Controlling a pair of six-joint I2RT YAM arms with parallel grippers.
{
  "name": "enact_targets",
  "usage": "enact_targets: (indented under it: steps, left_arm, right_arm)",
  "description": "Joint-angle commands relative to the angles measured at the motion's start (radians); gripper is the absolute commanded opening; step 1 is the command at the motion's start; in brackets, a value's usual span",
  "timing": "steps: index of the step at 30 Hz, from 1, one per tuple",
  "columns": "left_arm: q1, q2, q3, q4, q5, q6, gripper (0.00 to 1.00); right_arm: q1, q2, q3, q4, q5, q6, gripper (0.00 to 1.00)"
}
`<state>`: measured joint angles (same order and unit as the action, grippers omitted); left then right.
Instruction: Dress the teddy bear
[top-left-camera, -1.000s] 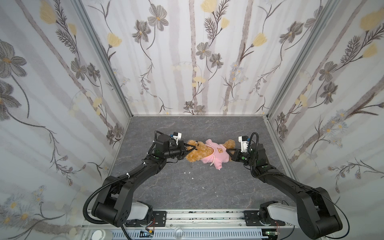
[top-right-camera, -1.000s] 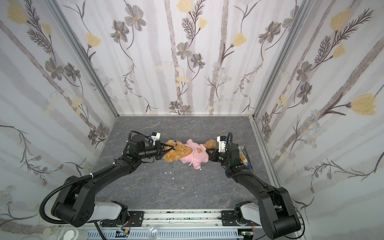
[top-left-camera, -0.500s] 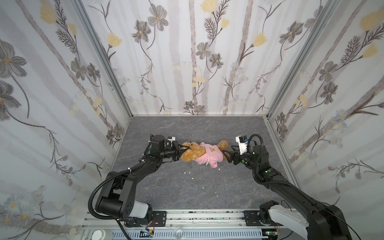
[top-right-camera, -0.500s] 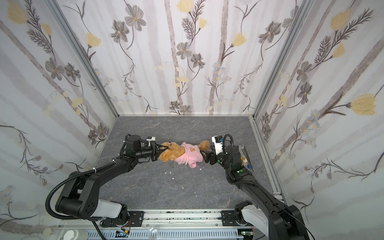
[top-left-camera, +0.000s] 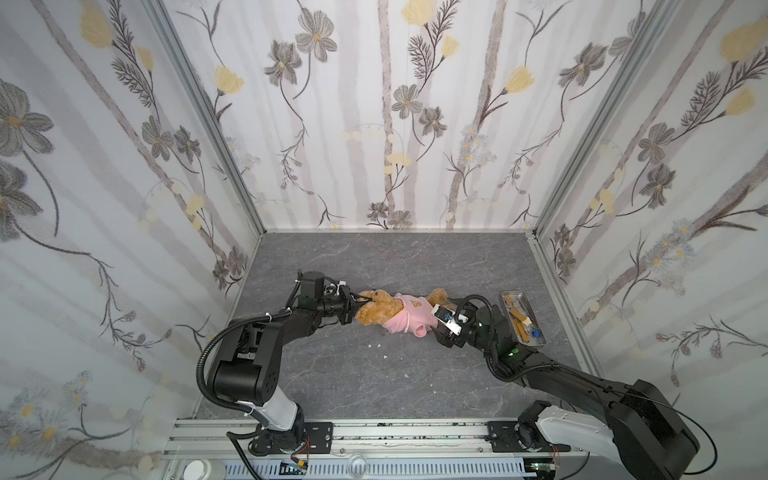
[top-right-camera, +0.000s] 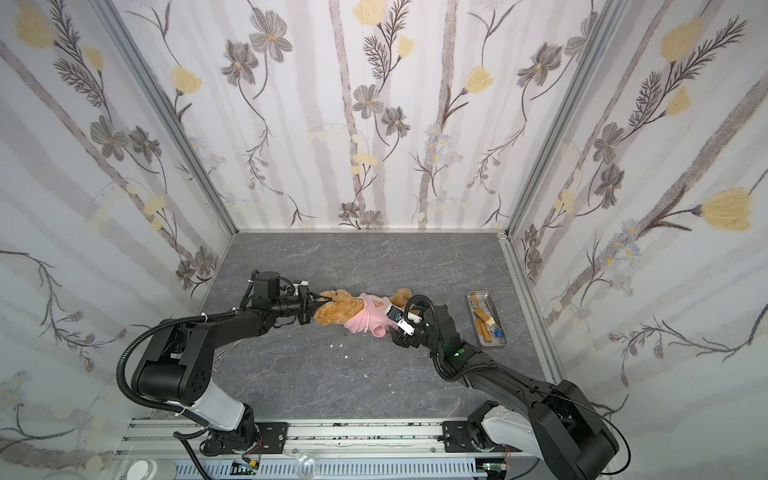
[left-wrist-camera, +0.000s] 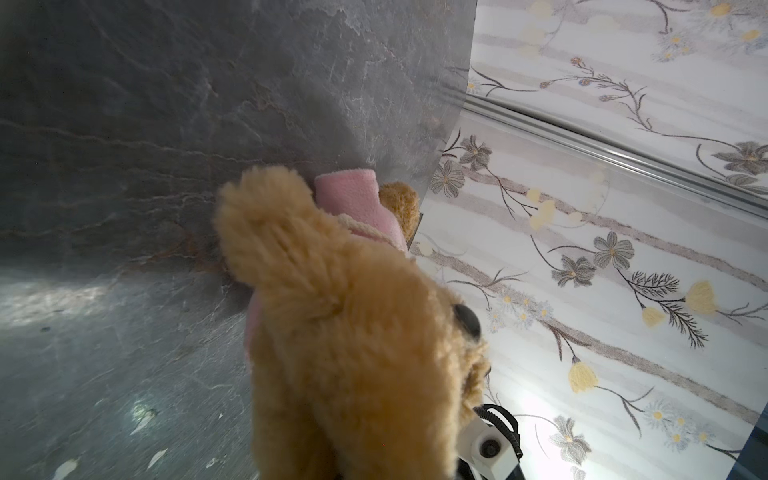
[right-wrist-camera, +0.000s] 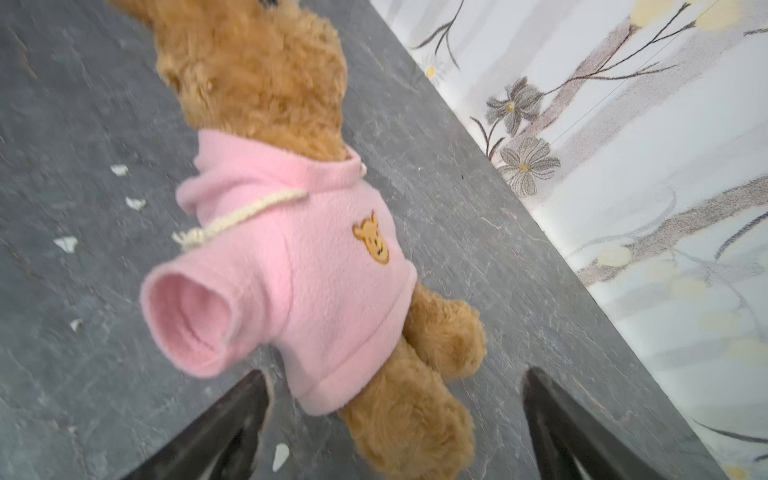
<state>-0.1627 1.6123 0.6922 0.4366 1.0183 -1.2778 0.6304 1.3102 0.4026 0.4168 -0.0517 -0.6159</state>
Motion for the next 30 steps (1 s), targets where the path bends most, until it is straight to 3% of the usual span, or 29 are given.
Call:
enact_targets:
  steps: [1,9,14,18,22,26,30]
  left_arm:
    - [0.003,0.005,0.018,0.024,0.041,0.027,0.00]
    - [0.003,0.009,0.018,0.007,0.038,0.047,0.00]
    - [0.004,0.013,0.019,-0.002,0.034,0.060,0.03]
    - [0.003,0.020,0.027,-0.007,0.019,0.071,0.14]
    - [0.004,0.035,0.045,-0.007,0.000,0.092,0.27]
    - [0.016,0.038,0.071,-0.012,-0.023,0.147,0.51]
    - [0.066,0.038,0.107,-0.068,-0.077,0.235,0.68]
  right_arm:
    - [0.003,0.028,-0.010,0.033,0.061,-0.154,0.95]
    - [-0.007,0.204,0.042,0.104,0.062,-0.258,0.92]
    - [-0.042,0.278,0.128,0.068,0.002,-0.269,0.78]
    - [-0.055,0.334,0.175,0.013,-0.021,-0.285,0.44]
    - [-0.070,0.326,0.203,-0.038,-0.055,-0.266,0.17]
    - [-0.084,0.296,0.236,-0.124,-0.113,-0.215,0.00]
    - [-0.084,0.246,0.263,-0.219,-0.143,-0.113,0.00]
